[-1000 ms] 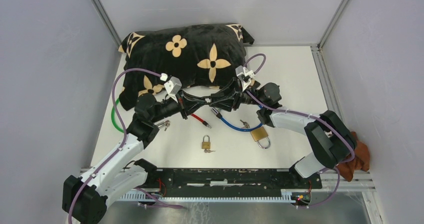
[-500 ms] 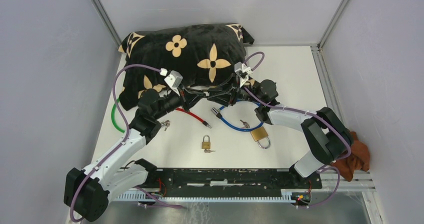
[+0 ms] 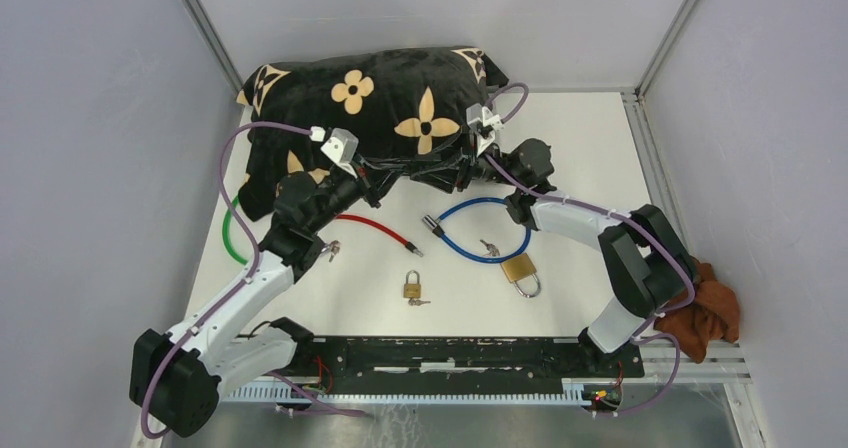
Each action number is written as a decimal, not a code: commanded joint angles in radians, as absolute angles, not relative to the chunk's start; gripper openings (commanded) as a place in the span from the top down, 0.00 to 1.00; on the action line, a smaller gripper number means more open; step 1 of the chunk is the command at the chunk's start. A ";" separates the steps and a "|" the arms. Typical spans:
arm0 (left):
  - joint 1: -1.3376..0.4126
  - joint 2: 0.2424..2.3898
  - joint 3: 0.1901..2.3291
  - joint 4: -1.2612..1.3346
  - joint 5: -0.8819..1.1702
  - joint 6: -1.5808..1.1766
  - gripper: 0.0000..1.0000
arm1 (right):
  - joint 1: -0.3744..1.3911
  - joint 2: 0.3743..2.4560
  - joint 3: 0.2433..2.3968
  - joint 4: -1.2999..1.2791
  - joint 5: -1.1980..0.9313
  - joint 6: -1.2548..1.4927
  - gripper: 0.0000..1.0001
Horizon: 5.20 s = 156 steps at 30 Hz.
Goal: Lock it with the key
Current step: Lock the lock.
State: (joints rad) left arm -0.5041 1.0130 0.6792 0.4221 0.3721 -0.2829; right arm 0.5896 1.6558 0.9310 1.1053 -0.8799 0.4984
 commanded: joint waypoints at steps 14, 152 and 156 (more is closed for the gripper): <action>-0.738 1.026 0.757 0.437 0.975 -0.381 0.98 | 0.774 1.717 1.059 1.071 -1.126 0.360 1.00; -0.432 0.684 0.544 0.411 0.857 -0.331 0.98 | 0.657 1.313 1.200 -0.440 -0.947 -0.495 1.00; -0.359 0.675 0.577 0.386 0.841 -0.308 0.98 | 0.569 1.258 1.048 -0.311 -0.855 -0.405 1.00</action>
